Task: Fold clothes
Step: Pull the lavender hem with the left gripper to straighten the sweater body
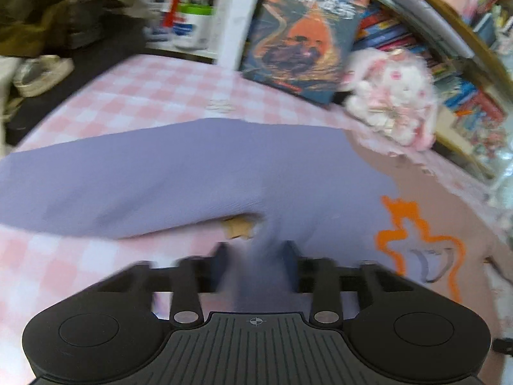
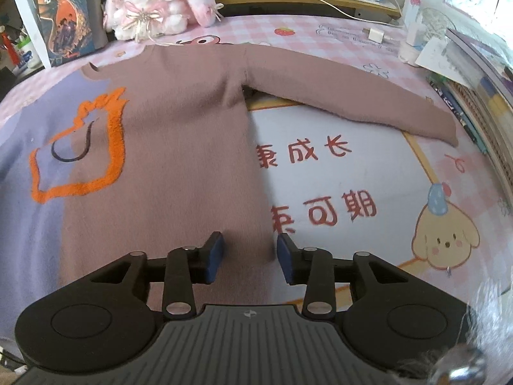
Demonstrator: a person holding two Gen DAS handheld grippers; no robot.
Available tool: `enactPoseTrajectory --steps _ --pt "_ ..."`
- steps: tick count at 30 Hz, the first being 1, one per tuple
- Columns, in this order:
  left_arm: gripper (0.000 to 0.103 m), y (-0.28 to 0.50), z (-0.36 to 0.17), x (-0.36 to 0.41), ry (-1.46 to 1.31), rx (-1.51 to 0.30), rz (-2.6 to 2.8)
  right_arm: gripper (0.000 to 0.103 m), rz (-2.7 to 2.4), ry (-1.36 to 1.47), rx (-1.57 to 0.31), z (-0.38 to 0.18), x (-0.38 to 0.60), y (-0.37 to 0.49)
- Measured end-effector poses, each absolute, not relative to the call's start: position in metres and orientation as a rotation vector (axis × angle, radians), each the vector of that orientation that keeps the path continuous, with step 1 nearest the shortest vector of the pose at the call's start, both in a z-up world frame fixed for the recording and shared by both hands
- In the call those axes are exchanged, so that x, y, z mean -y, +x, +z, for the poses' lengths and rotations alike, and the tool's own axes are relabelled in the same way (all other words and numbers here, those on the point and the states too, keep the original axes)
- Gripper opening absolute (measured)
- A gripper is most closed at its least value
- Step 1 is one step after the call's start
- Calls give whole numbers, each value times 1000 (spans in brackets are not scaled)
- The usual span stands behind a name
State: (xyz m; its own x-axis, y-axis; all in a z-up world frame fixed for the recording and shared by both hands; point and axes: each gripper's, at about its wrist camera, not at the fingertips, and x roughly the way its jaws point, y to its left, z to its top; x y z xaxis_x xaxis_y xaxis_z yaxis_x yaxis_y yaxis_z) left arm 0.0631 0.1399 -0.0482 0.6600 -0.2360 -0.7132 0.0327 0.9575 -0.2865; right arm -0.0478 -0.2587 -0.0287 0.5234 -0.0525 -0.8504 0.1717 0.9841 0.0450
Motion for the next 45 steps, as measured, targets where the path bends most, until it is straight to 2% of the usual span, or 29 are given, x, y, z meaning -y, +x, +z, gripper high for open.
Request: enactPoseTrajectory --steps 2,4,11,17,20,22,25,28,31,36,45 --pt "6 71 -50 -133 -246 -849 -167 15 -107 142 -1016 -29 258 -51" --pt "5 81 -54 -128 -231 -853 -171 12 -84 159 -1011 -29 258 -50" --pt "7 125 -55 -122 -271 -883 -167 11 -169 205 -952 -25 272 -8" --pt "12 111 -58 -129 -262 -874 -200 11 -87 195 -1030 -27 255 -62" --pt "16 99 -56 -134 -248 -872 -199 13 -134 264 -1004 -31 256 -72" --pt "16 88 -56 -137 -234 -876 -202 22 -150 261 -1002 -30 254 -73" --pt "15 71 -54 -138 -220 -877 -209 23 -161 248 -994 -26 254 -75" --pt "4 56 -54 -139 -223 -872 -212 20 -170 270 -1000 -28 256 -74" --pt "3 39 -52 -134 -209 -867 -211 14 -148 241 -999 -29 252 -72" --pt "4 31 -53 -134 -215 -853 -212 12 -206 178 -952 -29 253 -65" --pt "4 46 -54 -136 -193 -849 -204 13 -170 193 -978 -27 248 -79"
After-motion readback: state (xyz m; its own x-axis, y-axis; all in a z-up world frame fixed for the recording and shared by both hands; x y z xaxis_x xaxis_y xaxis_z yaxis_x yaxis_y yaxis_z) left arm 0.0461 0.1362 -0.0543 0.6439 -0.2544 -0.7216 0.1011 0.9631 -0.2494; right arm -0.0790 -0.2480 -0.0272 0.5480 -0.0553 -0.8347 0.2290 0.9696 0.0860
